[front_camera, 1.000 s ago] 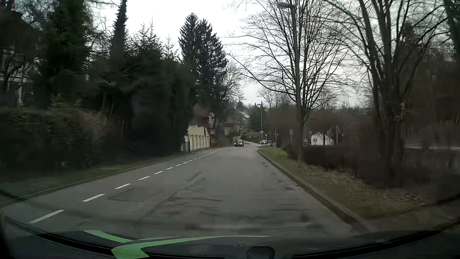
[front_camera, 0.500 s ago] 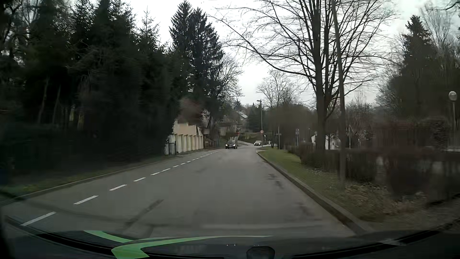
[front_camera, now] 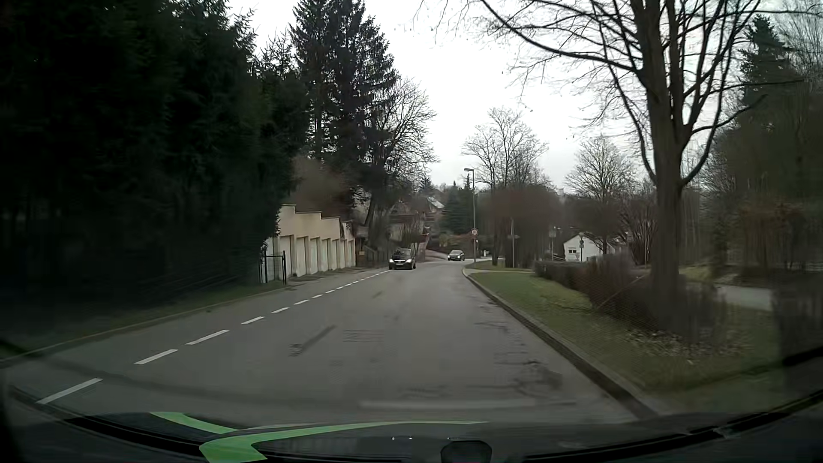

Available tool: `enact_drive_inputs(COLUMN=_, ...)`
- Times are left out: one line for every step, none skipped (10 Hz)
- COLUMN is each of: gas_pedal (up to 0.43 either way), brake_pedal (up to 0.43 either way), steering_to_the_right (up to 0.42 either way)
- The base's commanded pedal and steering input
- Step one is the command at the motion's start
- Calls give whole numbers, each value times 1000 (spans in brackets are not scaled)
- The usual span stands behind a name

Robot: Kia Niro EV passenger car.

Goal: Follow the waypoints while adhering to traffic rules and regulations

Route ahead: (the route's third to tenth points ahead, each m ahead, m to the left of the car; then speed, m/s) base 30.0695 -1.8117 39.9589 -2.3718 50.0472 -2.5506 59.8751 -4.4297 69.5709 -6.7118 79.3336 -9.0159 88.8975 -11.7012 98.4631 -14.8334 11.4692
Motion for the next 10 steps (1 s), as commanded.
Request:
enact_drive_inputs(gas_pedal=0, brake_pedal=268, steering_to_the_right=0)
enact_drive_inputs(gas_pedal=0, brake_pedal=268, steering_to_the_right=1)
enact_drive_inputs(gas_pedal=0, brake_pedal=274, steering_to_the_right=2)
enact_drive_inputs(gas_pedal=0, brake_pedal=280, steering_to_the_right=3)
enact_drive_inputs(gas_pedal=0, brake_pedal=280, steering_to_the_right=2)
enact_drive_inputs(gas_pedal=0, brake_pedal=280, steering_to_the_right=2)
enact_drive_inputs(gas_pedal=0, brake_pedal=280, steering_to_the_right=2)
enact_drive_inputs(gas_pedal=0, brake_pedal=280, steering_to_the_right=2)
enact_drive_inputs(gas_pedal=0, brake_pedal=280, steering_to_the_right=3)
enact_drive_inputs(gas_pedal=0, brake_pedal=287, steering_to_the_right=3)
